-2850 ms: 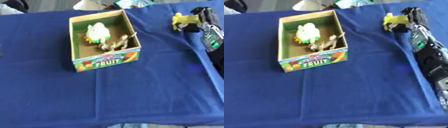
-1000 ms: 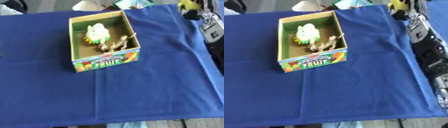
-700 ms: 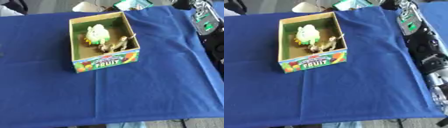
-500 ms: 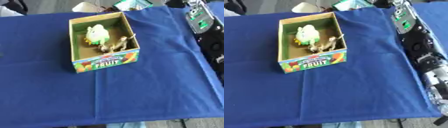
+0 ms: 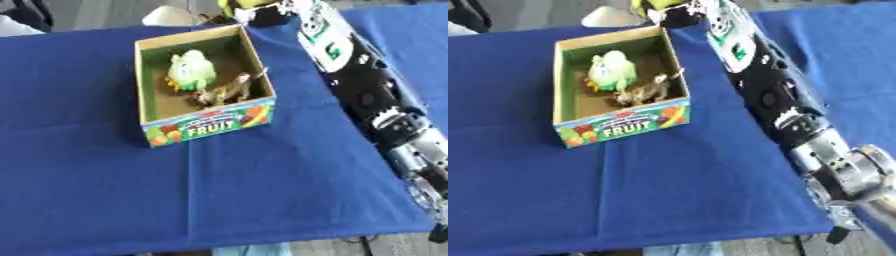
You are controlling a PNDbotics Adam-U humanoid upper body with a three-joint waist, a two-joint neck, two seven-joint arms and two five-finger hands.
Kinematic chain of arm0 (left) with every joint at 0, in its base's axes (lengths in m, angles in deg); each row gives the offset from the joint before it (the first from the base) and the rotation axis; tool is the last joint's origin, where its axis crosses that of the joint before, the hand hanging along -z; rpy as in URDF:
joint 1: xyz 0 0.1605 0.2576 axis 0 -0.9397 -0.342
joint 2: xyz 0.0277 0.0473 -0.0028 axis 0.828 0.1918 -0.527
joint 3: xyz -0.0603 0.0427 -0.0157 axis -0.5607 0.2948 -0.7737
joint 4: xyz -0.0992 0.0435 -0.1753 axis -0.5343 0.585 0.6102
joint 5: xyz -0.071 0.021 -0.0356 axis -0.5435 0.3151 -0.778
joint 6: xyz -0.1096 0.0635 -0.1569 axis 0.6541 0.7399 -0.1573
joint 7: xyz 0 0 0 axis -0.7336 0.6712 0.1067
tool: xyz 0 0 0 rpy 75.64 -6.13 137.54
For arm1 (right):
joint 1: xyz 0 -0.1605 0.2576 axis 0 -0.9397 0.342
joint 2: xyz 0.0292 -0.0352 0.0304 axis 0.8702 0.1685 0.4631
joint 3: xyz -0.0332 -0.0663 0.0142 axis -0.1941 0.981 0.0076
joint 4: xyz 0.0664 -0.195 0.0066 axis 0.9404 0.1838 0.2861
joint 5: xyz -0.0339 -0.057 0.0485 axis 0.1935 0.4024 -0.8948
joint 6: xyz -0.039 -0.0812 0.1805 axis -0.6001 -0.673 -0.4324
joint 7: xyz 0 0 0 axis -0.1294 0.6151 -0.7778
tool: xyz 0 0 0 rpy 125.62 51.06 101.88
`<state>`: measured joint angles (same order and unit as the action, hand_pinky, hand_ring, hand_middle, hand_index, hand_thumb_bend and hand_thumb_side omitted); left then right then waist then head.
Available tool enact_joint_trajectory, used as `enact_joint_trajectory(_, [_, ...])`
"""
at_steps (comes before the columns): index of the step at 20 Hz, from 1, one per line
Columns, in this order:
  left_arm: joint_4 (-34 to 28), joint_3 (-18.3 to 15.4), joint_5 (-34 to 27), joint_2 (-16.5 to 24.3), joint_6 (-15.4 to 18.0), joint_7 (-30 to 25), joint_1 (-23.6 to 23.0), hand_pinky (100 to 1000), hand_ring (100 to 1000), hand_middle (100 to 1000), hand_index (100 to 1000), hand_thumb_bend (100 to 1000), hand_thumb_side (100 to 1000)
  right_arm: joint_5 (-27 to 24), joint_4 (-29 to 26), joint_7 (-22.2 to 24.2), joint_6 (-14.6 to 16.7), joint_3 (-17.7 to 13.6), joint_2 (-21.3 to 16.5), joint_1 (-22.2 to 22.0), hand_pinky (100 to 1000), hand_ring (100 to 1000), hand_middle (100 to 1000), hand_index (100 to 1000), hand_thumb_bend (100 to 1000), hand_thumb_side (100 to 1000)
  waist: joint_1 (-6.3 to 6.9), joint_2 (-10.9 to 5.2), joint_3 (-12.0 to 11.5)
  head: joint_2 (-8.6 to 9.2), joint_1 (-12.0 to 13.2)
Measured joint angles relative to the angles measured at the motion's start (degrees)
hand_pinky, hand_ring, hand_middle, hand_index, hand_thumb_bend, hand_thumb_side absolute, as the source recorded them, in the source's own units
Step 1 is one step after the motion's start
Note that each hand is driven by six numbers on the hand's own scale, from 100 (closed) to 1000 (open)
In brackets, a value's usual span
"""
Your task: Pick up objects on the table and place them in the box.
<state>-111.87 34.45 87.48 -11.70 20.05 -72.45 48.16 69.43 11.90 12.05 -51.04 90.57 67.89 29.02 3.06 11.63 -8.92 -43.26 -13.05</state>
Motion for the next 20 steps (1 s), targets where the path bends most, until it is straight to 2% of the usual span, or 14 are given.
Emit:
enact_joint_trajectory(7, [0.06, 0.08, -0.24, -0.06, 0.06, -0.22, 0.04, 548, 644, 657, 782, 308, 614, 3.29, 0.04, 3.87, 3.5, 2.9, 5.36, -0.84, 424, 219, 206, 371, 100, 100, 0.24, 0.01, -0.41, 0.0, -0.73])
enact_joint_trajectory(11, [0.13, 0.14, -0.26, -0.45, 0.06, -0.24, 0.07, 548, 644, 657, 782, 308, 613, 5.12, 0.85, 5.35, 5.2, 3.62, 7.16, -1.61, 497, 310, 271, 430, 100, 100, 0.36, 0.02, -0.47, 0.0, -0.93])
enact_joint_trajectory(12, [0.13, 0.18, -0.26, -0.46, 0.06, -0.24, 0.07, 548, 644, 657, 782, 308, 614, 5.52, 1.02, 5.78, 5.67, 3.73, 7.51, -1.66, 536, 380, 335, 481, 100, 100, 0.36, 0.05, -0.47, 0.0, -0.95])
enact_joint_trajectory(13, [0.14, 0.25, -0.27, -0.46, 0.07, -0.25, 0.07, 548, 644, 657, 782, 308, 614, 5.97, 1.1, 6.31, 6.17, 3.91, 7.73, -1.74, 575, 460, 409, 535, 167, 100, 0.36, 0.05, -0.46, 0.0, -0.99])
enact_joint_trajectory(14, [0.14, 0.29, -0.27, -0.46, 0.07, -0.27, 0.07, 548, 645, 657, 782, 308, 613, 6.45, 1.32, 7.02, 6.72, 4.06, 7.89, -1.87, 617, 534, 484, 600, 316, 101, 0.36, 0.05, -0.43, 0.0, -1.02])
enact_joint_trajectory(16, [0.14, 0.37, -0.27, -0.46, 0.07, -0.28, 0.08, 548, 645, 657, 782, 307, 614, 7.34, 1.66, 8.74, 7.87, 4.22, 8.11, -2.1, 680, 655, 595, 686, 490, 297, 0.36, 0.08, -0.36, 0.0, -1.06])
enact_joint_trajectory(18, [0.14, 0.38, -0.27, -0.46, 0.07, -0.29, 0.08, 547, 645, 657, 782, 308, 614, 8.02, 1.8, 10.45, 9.08, 4.26, 8.12, -2.12, 721, 721, 667, 743, 540, 381, 0.36, 0.08, -0.23, 0.0, -1.13])
enact_joint_trajectory(20, [0.14, 0.38, -0.27, -0.46, 0.07, -0.31, 0.08, 547, 645, 657, 782, 307, 614, 8.26, 2.05, 12.07, 10.13, 4.24, 8.12, -2.15, 753, 760, 714, 778, 571, 417, 0.36, 0.08, -0.19, 0.0, -1.14])
